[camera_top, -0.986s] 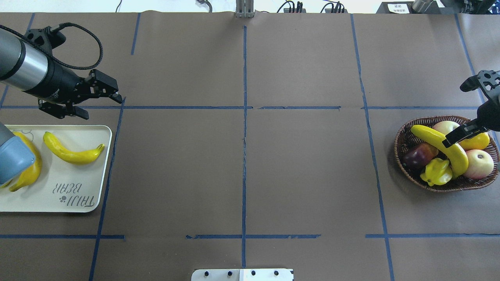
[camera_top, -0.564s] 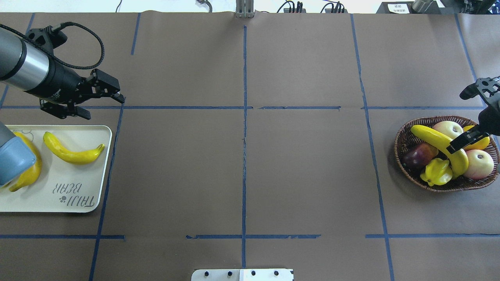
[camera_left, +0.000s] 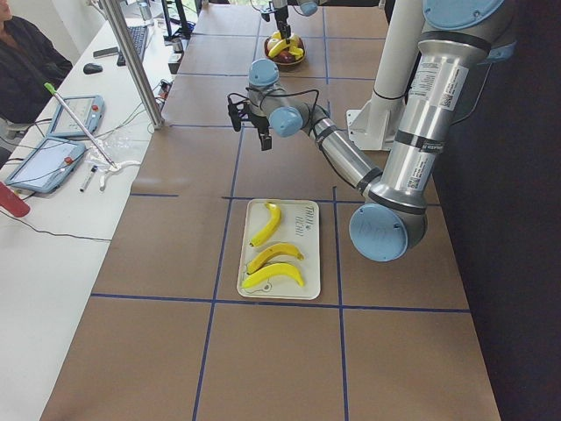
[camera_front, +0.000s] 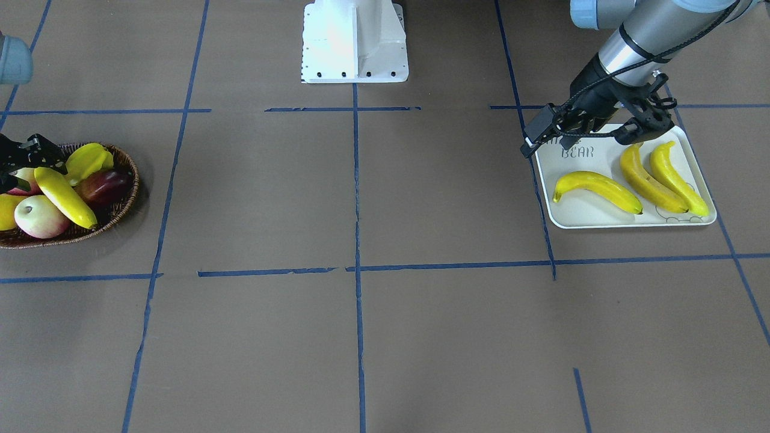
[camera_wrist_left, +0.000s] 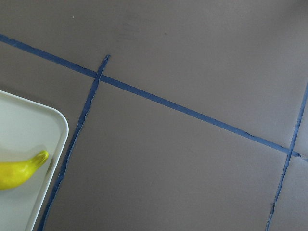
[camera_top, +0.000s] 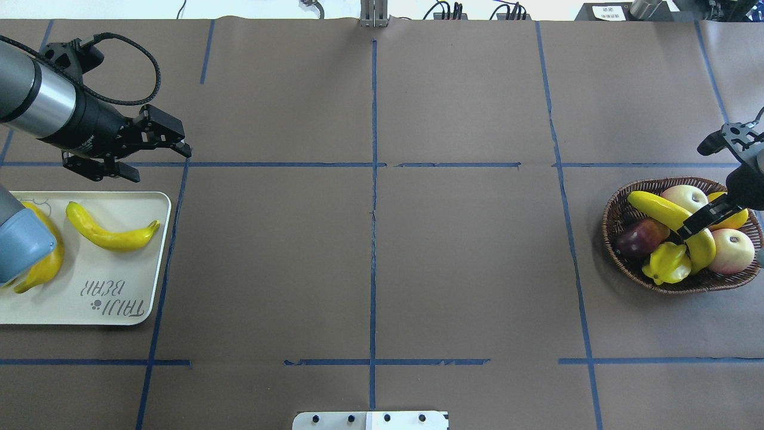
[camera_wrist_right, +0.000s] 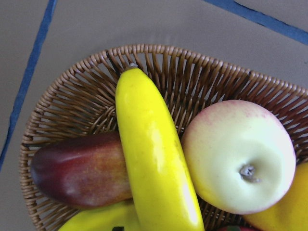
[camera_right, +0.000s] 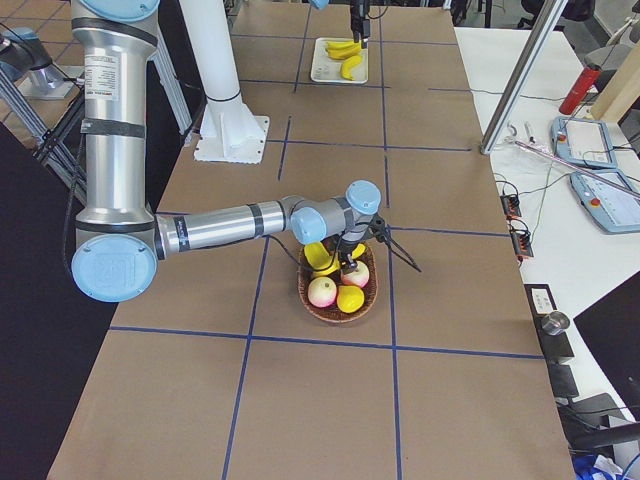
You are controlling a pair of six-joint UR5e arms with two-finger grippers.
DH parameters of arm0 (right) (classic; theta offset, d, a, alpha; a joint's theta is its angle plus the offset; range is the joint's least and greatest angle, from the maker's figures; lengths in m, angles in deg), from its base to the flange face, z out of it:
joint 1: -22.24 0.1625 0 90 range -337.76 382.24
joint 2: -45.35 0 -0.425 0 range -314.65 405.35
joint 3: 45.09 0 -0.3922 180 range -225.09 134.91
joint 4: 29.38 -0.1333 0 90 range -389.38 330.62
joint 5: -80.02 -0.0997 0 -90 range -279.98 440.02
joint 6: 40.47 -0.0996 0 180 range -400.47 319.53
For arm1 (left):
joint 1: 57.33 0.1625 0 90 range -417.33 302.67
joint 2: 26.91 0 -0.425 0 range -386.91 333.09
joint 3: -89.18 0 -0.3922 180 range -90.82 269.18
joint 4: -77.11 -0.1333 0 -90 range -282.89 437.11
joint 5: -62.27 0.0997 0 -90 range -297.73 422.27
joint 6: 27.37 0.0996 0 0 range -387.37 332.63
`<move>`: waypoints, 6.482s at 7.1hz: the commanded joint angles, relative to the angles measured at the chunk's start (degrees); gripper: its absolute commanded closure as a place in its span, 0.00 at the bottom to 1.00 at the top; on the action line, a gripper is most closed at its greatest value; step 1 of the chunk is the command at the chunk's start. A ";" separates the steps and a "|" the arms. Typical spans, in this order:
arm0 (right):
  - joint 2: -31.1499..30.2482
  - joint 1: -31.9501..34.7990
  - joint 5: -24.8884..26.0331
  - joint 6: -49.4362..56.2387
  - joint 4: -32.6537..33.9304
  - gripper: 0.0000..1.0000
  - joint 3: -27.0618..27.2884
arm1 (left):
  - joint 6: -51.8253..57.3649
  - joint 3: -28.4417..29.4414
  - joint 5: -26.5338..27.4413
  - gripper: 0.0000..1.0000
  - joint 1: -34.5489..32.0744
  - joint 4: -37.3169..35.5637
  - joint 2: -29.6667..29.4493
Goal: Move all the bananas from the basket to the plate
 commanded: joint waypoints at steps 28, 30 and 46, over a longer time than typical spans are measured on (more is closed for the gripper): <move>38.01 -27.63 9.80 -59.73 -1.06 0.99 13.72 | -29.00 9.23 4.75 0.00 12.56 29.44 -16.00; 38.10 -29.21 11.99 -59.81 -3.06 0.99 13.72 | -29.00 9.49 7.54 0.00 15.45 29.53 -16.44; 29.15 -24.13 12.27 -59.73 -2.38 0.00 21.37 | -19.91 8.88 -6.39 1.00 2.32 19.34 -4.36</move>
